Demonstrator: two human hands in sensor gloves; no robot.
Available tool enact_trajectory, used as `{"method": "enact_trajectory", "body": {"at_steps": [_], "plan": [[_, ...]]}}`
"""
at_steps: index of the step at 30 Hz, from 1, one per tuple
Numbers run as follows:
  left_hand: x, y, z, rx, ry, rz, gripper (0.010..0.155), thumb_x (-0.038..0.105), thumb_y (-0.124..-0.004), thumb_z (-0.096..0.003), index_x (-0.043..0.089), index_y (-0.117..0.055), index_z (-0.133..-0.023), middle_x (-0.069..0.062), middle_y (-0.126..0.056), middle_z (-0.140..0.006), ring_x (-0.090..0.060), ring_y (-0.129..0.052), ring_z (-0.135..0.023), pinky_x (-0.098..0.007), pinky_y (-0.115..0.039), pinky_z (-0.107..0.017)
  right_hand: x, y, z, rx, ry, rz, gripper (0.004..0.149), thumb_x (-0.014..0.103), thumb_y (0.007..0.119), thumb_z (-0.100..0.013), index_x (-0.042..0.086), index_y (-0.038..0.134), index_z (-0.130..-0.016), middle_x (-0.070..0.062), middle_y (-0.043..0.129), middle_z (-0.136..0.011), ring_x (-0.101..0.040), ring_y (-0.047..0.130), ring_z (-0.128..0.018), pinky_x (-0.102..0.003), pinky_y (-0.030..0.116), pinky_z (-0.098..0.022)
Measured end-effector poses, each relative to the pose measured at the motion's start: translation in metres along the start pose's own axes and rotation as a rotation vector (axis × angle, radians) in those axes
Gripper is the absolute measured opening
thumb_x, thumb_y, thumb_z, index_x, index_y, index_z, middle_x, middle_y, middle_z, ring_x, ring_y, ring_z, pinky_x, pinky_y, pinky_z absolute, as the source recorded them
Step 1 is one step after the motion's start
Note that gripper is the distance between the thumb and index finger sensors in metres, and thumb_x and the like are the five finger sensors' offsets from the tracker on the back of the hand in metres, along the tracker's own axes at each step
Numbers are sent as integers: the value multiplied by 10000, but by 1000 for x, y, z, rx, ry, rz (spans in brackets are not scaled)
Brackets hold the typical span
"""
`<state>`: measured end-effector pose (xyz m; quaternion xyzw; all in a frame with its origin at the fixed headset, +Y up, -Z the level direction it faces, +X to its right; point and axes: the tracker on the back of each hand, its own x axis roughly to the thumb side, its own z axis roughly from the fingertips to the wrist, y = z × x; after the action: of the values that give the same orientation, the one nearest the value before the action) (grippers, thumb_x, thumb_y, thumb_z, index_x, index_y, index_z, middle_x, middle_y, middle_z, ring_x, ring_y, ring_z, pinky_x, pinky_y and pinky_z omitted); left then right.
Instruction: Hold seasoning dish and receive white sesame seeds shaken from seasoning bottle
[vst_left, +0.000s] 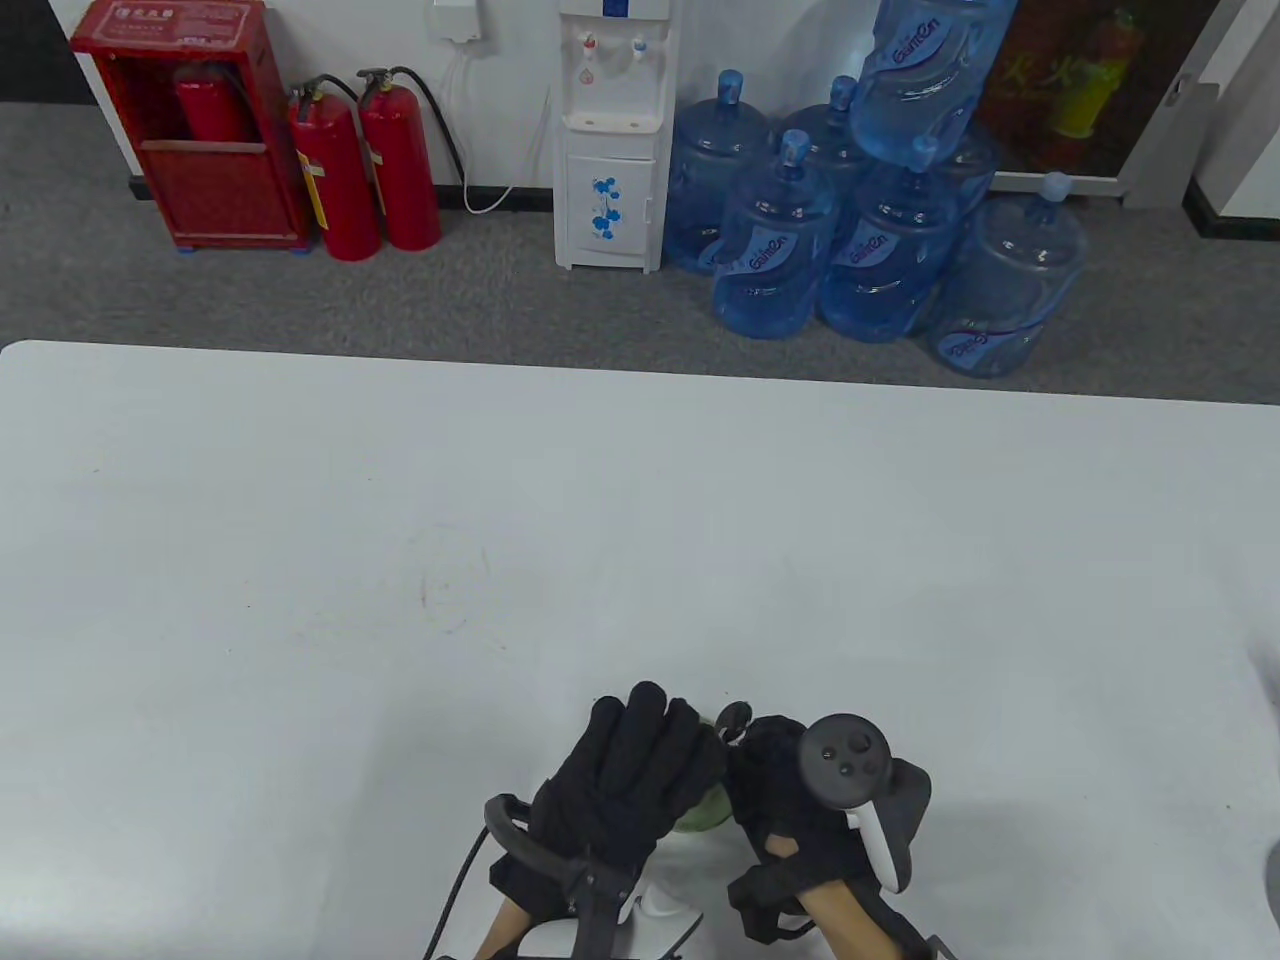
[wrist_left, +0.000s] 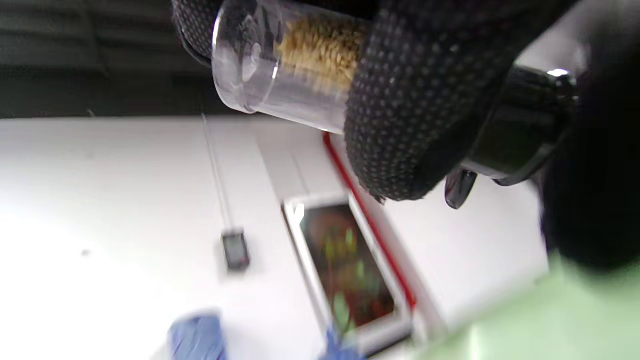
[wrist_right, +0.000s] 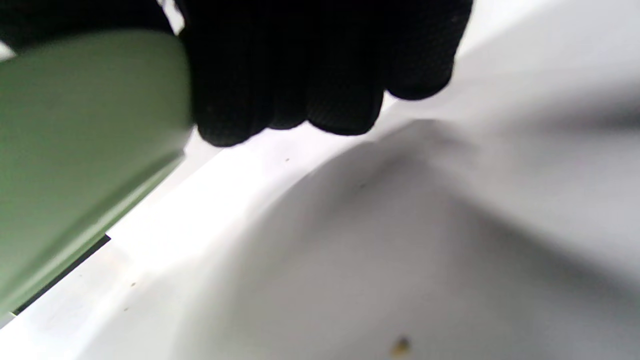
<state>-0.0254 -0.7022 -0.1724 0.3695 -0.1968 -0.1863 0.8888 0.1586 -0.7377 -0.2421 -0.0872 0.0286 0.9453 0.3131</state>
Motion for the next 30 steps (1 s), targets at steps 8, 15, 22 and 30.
{"method": "enact_trajectory", "body": {"at_steps": [8,15,22,30], "plan": [[1,14,-2,152,-67,-43,680,386,-1110,-321,522,-732,-869,262,-775,-970,-133,-753,-1033,-386,-728,-763,-1,1,0,11,4,-6,407,531,862,-442,186,926,-647,42,797,-940,-212,874,-819,-433,733,-658],[-8,23,-1,203,-2,-10,679,381,-1109,-327,512,-727,-873,251,-764,-974,-142,-741,-1034,-393,-714,-766,-1,-2,0,2,10,-40,406,530,848,-447,191,922,-659,44,790,-945,-206,872,-824,-429,734,-660],[-10,23,-1,196,12,-9,679,367,-1110,-333,502,-726,-877,245,-759,-977,-151,-729,-1036,-401,-699,-770,-1,-1,0,9,13,-45,407,528,847,-447,189,922,-660,44,791,-944,-206,872,-823,-429,733,-660],[-12,28,-3,219,83,111,680,335,-1113,-343,487,-725,-880,226,-748,-981,-168,-702,-1041,-417,-672,-775,1,-3,2,7,0,-42,404,533,843,-450,198,919,-661,50,788,-947,-202,872,-825,-424,735,-663]]}}
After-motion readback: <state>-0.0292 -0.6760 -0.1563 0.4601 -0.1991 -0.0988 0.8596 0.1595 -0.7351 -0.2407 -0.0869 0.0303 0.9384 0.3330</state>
